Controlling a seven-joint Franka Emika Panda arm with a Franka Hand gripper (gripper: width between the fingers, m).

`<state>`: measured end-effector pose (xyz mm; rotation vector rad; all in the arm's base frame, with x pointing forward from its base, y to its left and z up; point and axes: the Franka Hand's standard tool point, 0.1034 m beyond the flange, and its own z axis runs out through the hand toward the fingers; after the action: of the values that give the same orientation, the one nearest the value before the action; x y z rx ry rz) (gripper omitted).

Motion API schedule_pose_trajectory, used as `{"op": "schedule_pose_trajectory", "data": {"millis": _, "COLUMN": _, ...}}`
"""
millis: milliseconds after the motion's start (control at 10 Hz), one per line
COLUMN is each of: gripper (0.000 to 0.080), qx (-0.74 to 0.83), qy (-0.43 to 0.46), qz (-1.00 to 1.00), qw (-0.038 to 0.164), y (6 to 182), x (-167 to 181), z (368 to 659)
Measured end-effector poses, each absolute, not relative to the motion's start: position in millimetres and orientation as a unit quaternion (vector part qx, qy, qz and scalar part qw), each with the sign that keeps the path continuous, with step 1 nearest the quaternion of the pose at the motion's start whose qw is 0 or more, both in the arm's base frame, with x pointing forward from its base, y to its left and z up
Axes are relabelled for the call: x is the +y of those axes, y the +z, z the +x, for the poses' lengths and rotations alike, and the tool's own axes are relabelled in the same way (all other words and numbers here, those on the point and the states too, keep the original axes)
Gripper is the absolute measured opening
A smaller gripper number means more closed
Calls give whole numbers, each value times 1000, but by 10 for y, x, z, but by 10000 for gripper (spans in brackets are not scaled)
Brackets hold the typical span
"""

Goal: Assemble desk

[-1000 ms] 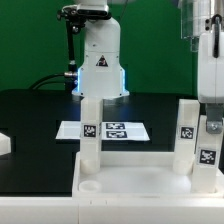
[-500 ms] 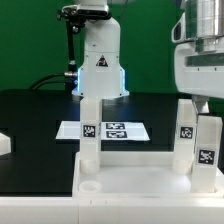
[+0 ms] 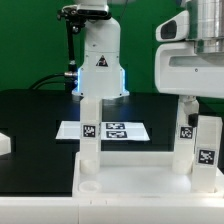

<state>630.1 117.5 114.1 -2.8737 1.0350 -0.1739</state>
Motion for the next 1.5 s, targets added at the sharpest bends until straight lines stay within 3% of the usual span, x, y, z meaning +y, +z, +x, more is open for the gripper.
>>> {"op": "schedule_pose_trajectory", "data": {"millis": 100, "gripper": 649, "qx": 249, "qy": -63, "qz": -966, "qw": 25, "y": 1138, "x": 1128, "z": 6344}}
{"op": "schedule_pose_trajectory", "data": {"millis": 400, "gripper": 603, "qx": 273, "qy": -63, "qz": -960, "qw": 23, "y": 1126, "x": 1129, "z": 6339}}
{"op": "schedule_pose_trajectory", "data": {"millis": 500, "gripper": 426, "qx": 302, "qy": -62, "qz": -951, "qw": 25, "y": 1125, "x": 1132, "z": 6338}}
{"op": "schedule_pose_trajectory", "data": {"millis": 600, "gripper": 426, "qx": 332, "qy": -61, "qz": -941, "qw": 27, "y": 1124, "x": 1134, "z": 6337}}
{"op": "schedule_pose_trajectory", "data": {"millis": 700, "gripper": 284, "qx": 390, "qy": -59, "qz": -918, "qw": 31, "y": 1127, "x": 1124, "z": 6340}}
{"op": "schedule_pose_trajectory", "data": {"millis": 1100, "gripper": 284, "qx": 678, "qy": -40, "qz": -732, "qw": 60, "y": 1136, "x": 1119, "z": 6349}}
{"op": "schedule_pose_trajectory", "data": {"millis": 1500, "gripper": 285, "qx": 767, "qy": -27, "qz": -638, "qw": 70, "y": 1142, "x": 1124, "z": 6353}}
